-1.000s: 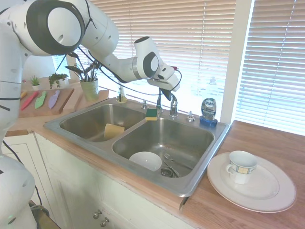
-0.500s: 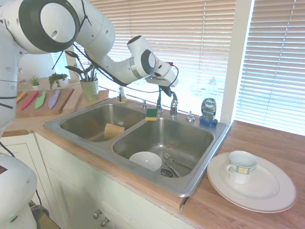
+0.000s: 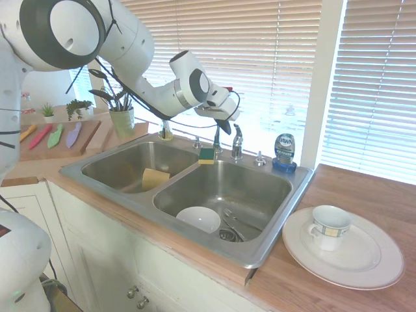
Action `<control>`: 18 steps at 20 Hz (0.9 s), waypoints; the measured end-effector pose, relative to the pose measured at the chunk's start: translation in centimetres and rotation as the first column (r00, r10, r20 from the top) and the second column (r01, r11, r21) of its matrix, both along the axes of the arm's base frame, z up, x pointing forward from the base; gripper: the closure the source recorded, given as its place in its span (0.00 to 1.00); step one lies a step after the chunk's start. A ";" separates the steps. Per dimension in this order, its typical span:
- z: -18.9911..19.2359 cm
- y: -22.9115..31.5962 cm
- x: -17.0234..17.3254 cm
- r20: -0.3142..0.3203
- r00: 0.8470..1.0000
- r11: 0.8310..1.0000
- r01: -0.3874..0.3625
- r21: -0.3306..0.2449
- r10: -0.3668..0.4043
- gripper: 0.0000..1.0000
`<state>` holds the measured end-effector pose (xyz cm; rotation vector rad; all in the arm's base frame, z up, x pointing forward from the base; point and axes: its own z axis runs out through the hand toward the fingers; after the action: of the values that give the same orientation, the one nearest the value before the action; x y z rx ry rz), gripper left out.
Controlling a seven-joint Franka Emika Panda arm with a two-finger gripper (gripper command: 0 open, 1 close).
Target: Turn on the faucet
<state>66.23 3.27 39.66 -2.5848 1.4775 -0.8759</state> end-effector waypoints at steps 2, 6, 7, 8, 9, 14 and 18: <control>-1.8 0.3 -1.5 -0.096 0.995 0.998 0.018 0.053 -0.013 1.00; -3.1 0.0 -4.2 -0.211 0.977 0.992 0.041 0.123 -0.014 1.00; -3.1 -0.2 -5.0 -0.238 0.971 0.990 0.049 0.129 -0.018 1.00; -3.1 -0.4 -5.9 -0.270 0.963 0.990 0.059 0.131 -0.021 1.00; -3.2 -0.6 -6.8 -0.302 0.953 0.989 0.068 0.133 -0.025 1.00; -3.3 -0.9 -12.0 -0.402 0.915 0.985 0.092 0.149 -0.025 1.00; -3.6 -0.9 -16.5 -0.448 0.894 0.984 0.087 0.155 -0.009 1.00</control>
<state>49.78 2.35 36.01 -2.7424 1.6308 -0.1367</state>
